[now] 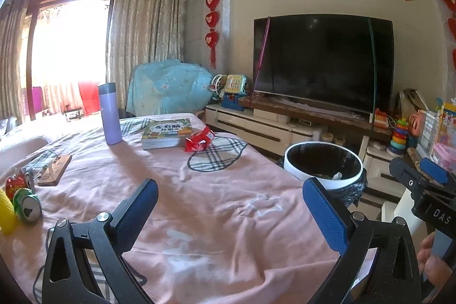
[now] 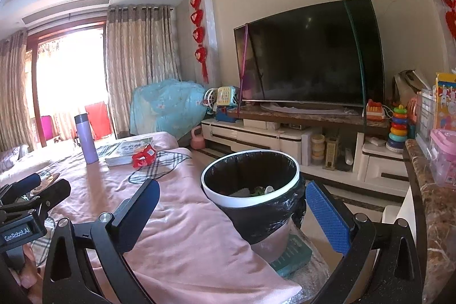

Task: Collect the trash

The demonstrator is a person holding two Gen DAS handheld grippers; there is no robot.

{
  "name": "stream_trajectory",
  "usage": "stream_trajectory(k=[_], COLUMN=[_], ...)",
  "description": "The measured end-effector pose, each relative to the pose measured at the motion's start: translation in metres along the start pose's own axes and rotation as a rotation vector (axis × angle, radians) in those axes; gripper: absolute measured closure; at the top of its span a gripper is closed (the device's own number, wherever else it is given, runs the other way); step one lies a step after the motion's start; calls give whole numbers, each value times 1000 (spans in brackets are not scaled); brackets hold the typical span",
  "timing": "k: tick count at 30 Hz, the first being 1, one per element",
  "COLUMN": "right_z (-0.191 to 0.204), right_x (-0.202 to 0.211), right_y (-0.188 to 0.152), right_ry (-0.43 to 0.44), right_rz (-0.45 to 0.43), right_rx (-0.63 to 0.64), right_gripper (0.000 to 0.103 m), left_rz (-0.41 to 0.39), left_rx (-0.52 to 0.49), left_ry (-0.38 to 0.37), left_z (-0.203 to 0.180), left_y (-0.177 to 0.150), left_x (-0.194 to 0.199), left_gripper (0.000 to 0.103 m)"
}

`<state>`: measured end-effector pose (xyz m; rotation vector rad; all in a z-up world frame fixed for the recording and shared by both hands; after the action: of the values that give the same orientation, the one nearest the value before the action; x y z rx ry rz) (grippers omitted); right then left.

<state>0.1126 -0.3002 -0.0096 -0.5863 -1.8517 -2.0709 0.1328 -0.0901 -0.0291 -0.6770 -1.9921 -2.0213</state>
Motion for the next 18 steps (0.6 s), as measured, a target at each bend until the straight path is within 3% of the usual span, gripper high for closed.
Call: stream_trajectory(k=[18], right_z=[0], right_x=[-3], right_y=[-5], right_ry=[-4], right_rz=[12], right_rx=[4], right_gripper=[0], left_rz=[-1], left_rx=[-6], left_ry=[0], left_z=[4], left_y=[0], left_x=[-3], left_gripper=[1])
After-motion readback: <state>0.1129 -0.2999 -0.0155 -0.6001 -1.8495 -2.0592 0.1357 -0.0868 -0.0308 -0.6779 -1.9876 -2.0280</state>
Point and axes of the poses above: each gripper's, at about its wrist camera, not at the fingertips, and x roughly against the way its jaws point, z to its left, y to its top, the point moved 6 cm from there along -x, roughly the way its jaws point, and after that the axes turned 9 degrees about z, right-handed, at the moved point
